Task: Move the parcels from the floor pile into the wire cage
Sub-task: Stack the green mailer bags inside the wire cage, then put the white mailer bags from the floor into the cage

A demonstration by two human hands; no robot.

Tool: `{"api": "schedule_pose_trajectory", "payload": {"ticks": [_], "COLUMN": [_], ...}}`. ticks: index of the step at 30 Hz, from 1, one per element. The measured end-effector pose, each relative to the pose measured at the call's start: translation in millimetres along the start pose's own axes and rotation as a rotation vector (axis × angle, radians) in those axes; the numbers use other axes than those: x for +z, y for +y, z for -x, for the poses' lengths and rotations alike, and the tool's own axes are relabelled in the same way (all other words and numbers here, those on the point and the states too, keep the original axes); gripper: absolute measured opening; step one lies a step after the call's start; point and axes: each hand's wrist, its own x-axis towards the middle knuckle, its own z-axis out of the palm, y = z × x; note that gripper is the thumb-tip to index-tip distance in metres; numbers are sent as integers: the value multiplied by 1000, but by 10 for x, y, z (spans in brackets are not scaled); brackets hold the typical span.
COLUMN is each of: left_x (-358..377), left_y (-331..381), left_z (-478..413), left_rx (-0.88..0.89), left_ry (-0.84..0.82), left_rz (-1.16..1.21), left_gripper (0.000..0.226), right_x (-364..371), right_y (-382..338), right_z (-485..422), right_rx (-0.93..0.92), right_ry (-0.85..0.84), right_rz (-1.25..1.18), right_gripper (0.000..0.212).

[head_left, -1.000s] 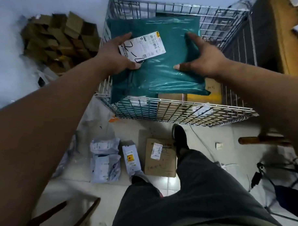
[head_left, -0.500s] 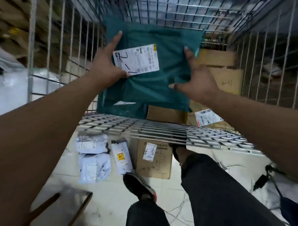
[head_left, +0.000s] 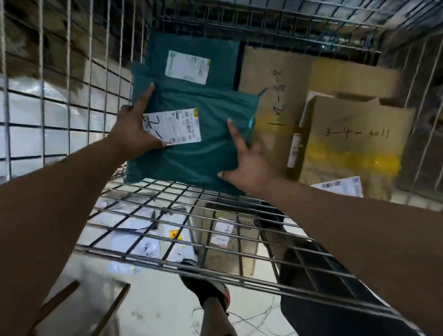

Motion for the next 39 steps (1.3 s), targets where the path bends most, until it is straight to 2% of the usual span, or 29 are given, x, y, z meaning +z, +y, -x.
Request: {"api": "schedule_pose_trajectory", "payload": {"ticks": [7,12,15,19,22,27,31,35,37,39], "left_x": [174,232,215,167,-4,-407,-575,-707,-756,-776], "left_y": [-472,-653,-635,-438,-161,198,218,-3,-198,-472], "left_z": [-181,-206,-193,-76,111,656,1269,1953,2308,2635], "left_rx": [-132,-136,-143,-137,-61,20,93,174,207,222], "left_ry": [5,4,-35,-118,-89,59,163,281,376,451], "left_rz": [-61,-42,-83,-251,-247,-245,-264,-111,-4,87], "left_gripper": [146,146,139,121,113,101,83,64,57,54], "right_x": [571,744,774,653,366,-103,-137,32,170,363], "right_y": [-15,7,19,-104,-421,-1186,-1640,-1910,-2037,-2114], "right_z": [-485,-666,-693,-654,-529,3,608,1283,1652,1976], "right_rx": [-4,6,-9,-36,-129,-310,-386,-427,-462,-515], "right_ry": [-55,-127,-183,-245,-115,46,76,102,167,236], "right_rz": [9,17,71,273,394,379,456,585,514,331], "right_gripper": [117,117,119,109,103,94,92,83,77,68]}}
